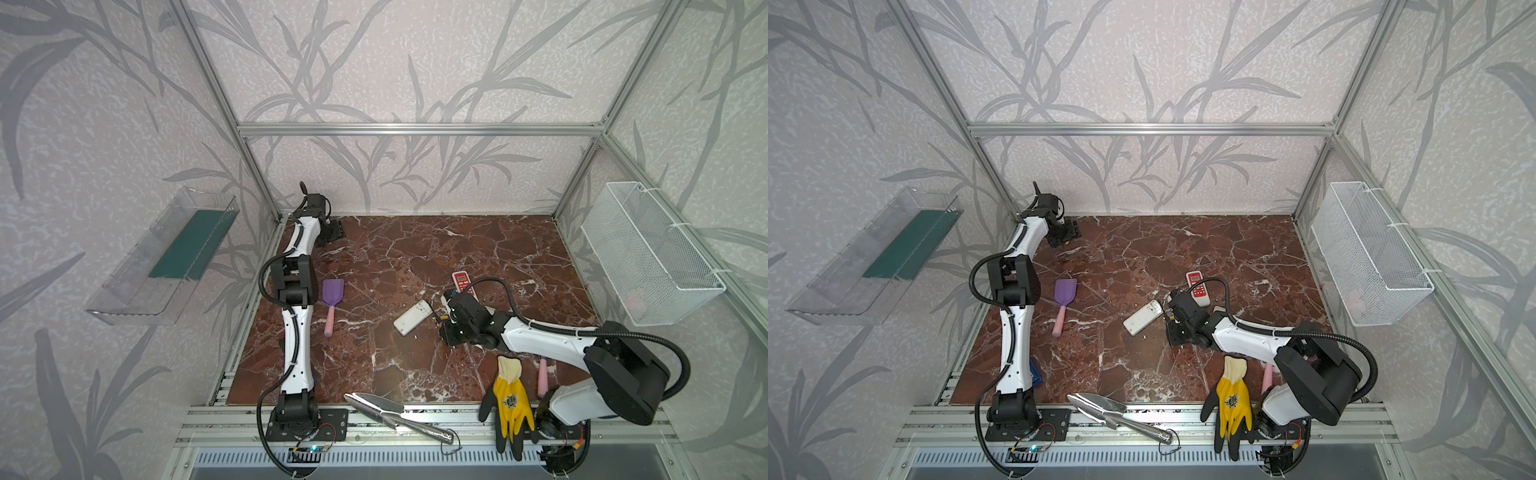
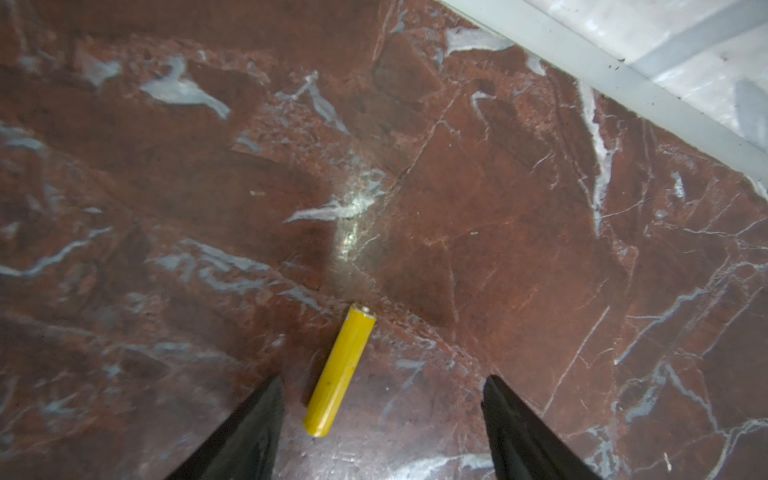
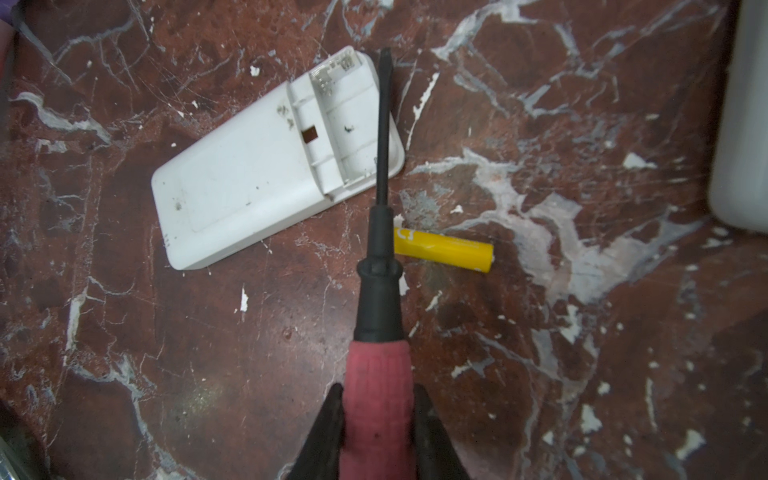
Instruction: Unload the batteries from the remote control
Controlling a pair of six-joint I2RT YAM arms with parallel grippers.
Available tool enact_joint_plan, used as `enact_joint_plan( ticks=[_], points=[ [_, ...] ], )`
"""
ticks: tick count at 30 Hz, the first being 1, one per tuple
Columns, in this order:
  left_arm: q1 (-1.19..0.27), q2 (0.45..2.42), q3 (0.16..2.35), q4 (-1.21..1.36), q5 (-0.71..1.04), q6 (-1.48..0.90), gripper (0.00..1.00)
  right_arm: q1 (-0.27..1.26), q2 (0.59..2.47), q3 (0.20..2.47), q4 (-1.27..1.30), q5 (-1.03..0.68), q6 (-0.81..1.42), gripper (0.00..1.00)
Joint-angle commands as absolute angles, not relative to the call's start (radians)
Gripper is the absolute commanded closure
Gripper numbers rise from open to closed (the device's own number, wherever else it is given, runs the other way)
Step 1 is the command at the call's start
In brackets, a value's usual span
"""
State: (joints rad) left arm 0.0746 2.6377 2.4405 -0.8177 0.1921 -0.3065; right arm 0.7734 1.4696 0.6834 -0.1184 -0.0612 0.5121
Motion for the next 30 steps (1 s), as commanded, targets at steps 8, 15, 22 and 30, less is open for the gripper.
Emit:
enact_joint_plan(
  ticks=[8,15,22,30],
  points=[
    [0.042,2.606,2.456,-0.896,0.107,-0.258,0.15,0.779,1.424,0.696,-0.121,-0.064,0.519,0.99],
    [0.023,2.490,2.374,-0.857,0.105,-0.253,0.01,0.779,1.396,0.695,-0.187,0.002,0.531,0.99],
    [-0.036,2.363,2.307,-0.863,0.103,-0.231,0.00,0.776,1.315,0.639,-0.224,0.079,0.551,0.99],
    [-0.159,2.159,2.045,-0.782,0.155,-0.212,0.01,0.756,1.297,0.579,-0.242,0.135,0.550,0.99]
  ],
)
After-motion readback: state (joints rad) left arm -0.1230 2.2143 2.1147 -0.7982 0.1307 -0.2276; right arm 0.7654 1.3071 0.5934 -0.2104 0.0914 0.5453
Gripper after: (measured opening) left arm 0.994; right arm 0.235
